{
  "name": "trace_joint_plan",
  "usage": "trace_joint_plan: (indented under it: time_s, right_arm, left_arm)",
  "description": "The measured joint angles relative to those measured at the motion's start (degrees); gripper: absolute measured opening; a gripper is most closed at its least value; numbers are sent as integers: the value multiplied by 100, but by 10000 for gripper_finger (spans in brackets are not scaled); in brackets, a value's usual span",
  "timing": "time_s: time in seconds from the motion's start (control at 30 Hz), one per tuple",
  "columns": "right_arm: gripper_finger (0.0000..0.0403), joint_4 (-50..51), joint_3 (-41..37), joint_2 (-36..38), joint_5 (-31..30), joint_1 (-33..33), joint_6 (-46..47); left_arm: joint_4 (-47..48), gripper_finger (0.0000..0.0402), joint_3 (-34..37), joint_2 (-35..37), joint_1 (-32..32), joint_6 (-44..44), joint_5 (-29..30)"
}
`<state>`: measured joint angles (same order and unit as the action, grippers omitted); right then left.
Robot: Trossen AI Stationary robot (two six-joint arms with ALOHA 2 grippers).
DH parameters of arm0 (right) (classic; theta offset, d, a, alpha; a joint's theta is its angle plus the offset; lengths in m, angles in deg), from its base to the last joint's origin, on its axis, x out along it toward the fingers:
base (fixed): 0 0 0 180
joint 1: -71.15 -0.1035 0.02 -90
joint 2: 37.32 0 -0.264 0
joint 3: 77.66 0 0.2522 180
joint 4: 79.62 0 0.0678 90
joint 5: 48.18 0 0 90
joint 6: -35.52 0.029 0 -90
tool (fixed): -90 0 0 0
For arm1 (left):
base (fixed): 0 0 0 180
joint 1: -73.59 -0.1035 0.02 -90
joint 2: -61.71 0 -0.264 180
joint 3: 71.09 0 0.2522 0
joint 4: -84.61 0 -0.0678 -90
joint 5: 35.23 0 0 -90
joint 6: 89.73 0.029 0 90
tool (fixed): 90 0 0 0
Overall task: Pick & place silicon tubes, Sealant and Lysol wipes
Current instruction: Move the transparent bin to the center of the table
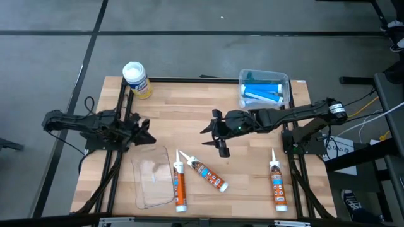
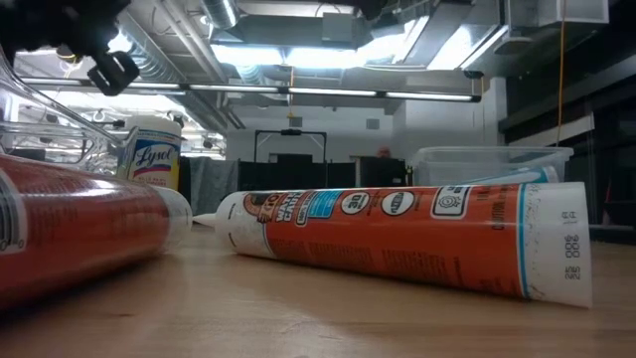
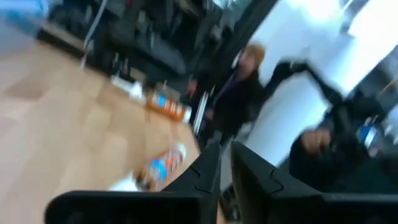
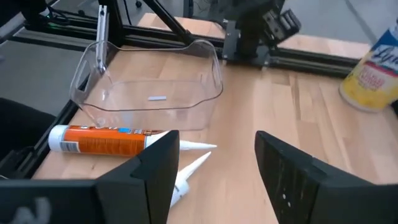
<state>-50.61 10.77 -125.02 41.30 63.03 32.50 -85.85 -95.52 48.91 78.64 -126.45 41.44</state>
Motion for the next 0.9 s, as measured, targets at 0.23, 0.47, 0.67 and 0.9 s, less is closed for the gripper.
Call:
trace_joint_plan:
  time_s: [0.23, 0.47, 0.67, 0.9]
  right_arm:
    - [211, 173, -4, -96, 0, 2, 132]
    - [211, 334, -9, -135, 3, 2, 140]
    - [211, 405, -9, -131, 5, 1, 132]
    - [211, 443, -9, -131, 7, 0, 130]
  left_arm:
    - [1777, 88, -1285, -1623, 640, 967, 77]
    - [3198, 130, -2290, -2793, 1139, 1890, -15]
    - [3833, 130, -2654, -3274, 1398, 1976, 421]
    - [5268, 108, -2859, -3661, 1415, 1557, 1562]
